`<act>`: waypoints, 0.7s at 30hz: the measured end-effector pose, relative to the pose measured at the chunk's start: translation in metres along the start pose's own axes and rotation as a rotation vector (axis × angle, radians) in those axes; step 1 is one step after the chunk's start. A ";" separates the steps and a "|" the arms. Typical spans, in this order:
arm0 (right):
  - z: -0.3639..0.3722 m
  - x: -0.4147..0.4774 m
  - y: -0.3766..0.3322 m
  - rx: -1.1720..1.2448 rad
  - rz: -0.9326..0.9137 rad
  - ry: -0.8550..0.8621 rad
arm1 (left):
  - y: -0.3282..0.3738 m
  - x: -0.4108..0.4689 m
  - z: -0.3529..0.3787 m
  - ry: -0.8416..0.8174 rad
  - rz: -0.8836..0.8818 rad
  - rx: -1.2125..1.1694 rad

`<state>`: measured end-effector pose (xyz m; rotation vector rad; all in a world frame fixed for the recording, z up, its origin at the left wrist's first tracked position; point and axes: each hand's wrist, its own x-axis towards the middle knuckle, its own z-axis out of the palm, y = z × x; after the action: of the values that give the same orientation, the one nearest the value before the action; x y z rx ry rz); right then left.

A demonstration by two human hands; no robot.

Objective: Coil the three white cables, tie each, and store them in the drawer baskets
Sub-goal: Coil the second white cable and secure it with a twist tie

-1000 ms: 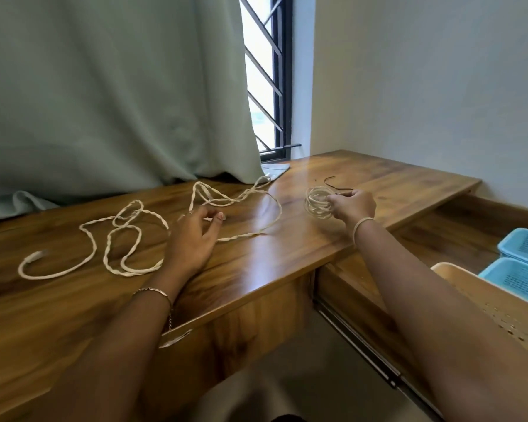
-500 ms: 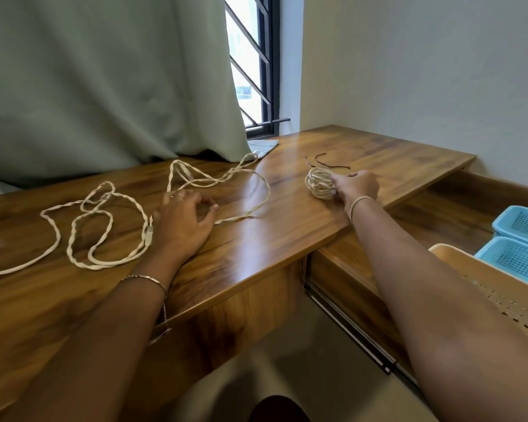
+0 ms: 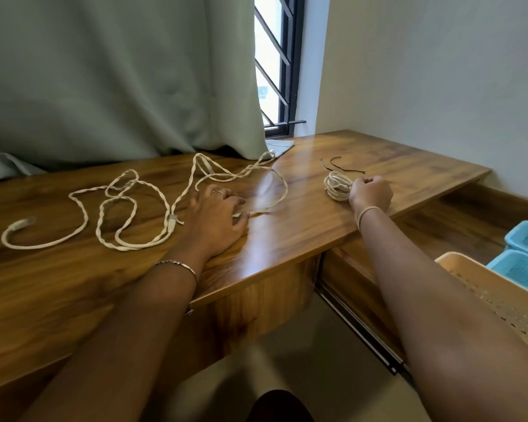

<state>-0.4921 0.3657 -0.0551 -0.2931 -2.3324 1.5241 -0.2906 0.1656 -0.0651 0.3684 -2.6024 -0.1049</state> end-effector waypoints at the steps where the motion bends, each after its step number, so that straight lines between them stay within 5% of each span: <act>1: 0.001 -0.003 0.000 -0.039 -0.044 0.024 | 0.000 -0.001 -0.001 0.011 0.016 0.021; 6: 0.000 -0.033 -0.005 -0.241 -0.455 0.122 | 0.004 -0.004 -0.005 0.067 0.061 0.138; 13: 0.040 -0.132 -0.051 -0.278 -1.061 -0.026 | -0.018 -0.022 -0.028 0.138 -0.051 0.190; 21: 0.080 -0.253 -0.100 -0.163 -1.241 -0.269 | -0.106 -0.070 -0.078 0.214 -0.275 0.220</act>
<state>-0.2891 0.1686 -0.0351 1.1652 -2.0345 0.7370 -0.1679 0.0834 -0.0452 0.7720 -2.3443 0.1224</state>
